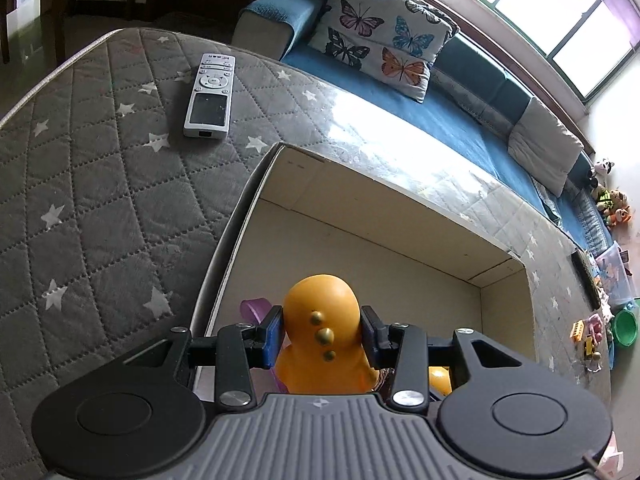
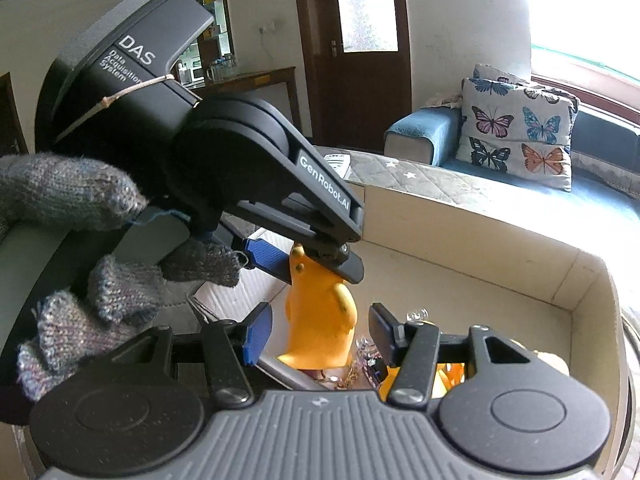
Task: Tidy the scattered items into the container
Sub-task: 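Lower both ducks into the box and open both tools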
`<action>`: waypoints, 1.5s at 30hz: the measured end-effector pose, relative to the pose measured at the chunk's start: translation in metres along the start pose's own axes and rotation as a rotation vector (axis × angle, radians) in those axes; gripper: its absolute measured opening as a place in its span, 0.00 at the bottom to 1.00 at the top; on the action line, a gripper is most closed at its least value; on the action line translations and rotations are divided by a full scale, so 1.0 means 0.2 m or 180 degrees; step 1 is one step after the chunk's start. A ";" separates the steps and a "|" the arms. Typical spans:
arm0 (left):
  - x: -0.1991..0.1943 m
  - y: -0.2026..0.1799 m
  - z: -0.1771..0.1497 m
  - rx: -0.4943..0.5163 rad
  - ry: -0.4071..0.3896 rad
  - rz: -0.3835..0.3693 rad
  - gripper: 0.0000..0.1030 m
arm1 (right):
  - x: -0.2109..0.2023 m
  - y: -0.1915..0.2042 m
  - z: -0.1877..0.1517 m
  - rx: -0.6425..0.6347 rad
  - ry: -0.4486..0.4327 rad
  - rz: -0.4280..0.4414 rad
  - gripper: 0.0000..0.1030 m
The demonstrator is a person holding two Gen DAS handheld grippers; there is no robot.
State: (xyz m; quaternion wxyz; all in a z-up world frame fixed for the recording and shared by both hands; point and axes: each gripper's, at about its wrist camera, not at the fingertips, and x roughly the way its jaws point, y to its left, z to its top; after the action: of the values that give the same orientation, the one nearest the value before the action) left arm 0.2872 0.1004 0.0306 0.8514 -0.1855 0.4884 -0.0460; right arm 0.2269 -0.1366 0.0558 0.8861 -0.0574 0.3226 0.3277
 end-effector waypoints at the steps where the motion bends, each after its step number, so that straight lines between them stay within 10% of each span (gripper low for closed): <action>1: 0.00 0.00 0.00 0.0006 -0.0007 0.0004 0.42 | 0.00 0.00 0.00 -0.0005 -0.0001 -0.0003 0.53; 34: -0.26 -0.07 -0.17 0.0111 -0.0311 -0.0203 0.42 | -0.28 0.06 -0.11 -0.0039 -0.0225 -0.0186 1.00; 45: -0.35 -0.10 -0.36 0.0193 -0.0322 -0.0284 0.42 | -0.44 0.04 -0.26 0.0041 -0.0250 -0.0428 1.00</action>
State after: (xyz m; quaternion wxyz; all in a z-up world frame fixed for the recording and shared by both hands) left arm 0.1929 0.0805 0.0618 0.8774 -0.1833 0.4343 -0.0892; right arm 0.1428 -0.1945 0.0687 0.9185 -0.0604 0.2851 0.2674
